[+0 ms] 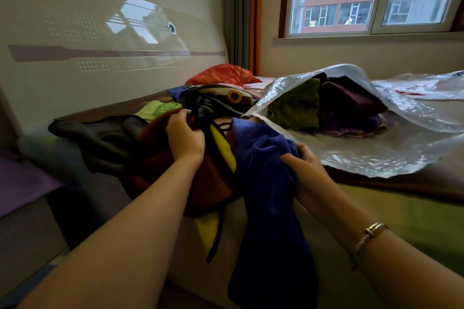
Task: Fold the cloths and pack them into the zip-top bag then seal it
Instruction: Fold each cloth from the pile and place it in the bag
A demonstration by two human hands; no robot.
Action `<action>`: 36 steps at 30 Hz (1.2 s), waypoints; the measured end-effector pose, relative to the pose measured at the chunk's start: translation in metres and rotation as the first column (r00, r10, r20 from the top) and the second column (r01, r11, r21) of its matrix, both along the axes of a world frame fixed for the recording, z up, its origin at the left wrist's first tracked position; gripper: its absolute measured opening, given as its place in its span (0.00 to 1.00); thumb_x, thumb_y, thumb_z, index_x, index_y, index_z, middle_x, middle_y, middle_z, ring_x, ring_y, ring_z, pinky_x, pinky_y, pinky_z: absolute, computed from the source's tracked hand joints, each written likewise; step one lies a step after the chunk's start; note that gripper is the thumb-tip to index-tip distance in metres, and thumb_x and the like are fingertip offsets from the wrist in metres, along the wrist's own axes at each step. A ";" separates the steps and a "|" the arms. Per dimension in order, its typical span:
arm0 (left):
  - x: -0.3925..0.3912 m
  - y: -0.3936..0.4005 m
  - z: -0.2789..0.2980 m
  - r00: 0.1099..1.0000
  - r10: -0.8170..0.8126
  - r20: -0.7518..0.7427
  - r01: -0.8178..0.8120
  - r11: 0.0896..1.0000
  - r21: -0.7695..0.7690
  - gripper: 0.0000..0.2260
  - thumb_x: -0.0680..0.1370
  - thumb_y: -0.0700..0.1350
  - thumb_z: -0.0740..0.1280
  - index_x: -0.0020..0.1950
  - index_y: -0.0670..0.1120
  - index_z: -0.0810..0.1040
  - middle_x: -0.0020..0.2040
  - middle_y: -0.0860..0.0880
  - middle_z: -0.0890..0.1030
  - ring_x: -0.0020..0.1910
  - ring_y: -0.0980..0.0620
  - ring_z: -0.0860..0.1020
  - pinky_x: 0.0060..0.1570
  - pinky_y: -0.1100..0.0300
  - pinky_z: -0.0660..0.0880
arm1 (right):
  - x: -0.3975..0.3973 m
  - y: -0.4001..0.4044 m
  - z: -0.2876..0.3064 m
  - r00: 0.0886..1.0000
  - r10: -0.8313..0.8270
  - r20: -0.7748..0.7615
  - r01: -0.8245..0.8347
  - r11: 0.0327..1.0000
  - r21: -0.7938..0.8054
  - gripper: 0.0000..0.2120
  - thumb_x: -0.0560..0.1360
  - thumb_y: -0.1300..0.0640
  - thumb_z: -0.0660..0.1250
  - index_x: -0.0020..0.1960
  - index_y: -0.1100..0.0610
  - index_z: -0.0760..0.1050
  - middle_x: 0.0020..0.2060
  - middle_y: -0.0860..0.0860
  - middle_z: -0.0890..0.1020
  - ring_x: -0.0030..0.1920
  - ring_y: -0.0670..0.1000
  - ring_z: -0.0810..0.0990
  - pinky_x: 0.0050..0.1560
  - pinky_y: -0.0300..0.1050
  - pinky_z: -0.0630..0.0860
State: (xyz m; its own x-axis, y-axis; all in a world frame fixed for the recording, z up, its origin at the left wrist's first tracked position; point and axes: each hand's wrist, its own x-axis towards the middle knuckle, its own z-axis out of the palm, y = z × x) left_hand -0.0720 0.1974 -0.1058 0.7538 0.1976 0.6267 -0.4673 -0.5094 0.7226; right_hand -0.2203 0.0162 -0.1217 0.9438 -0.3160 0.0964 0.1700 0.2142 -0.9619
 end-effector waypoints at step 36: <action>-0.078 0.047 0.175 0.776 -0.629 0.051 0.538 0.618 -0.573 0.05 0.81 0.44 0.62 0.56 0.45 0.72 0.55 0.43 0.77 0.53 0.46 0.77 0.47 0.51 0.77 | -0.026 -0.032 0.163 0.936 -0.203 0.288 0.144 0.966 0.213 0.17 0.77 0.68 0.62 0.64 0.58 0.68 0.48 0.54 0.78 0.48 0.52 0.78 0.40 0.43 0.79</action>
State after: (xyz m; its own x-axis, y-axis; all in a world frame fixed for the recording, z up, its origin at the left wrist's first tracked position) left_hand -0.1501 0.2441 0.0689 0.8974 -0.0558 0.4377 -0.3991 0.3206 0.8590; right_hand -0.2468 -0.0162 0.0417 0.8069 -0.5119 0.2946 0.4992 0.3246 -0.8034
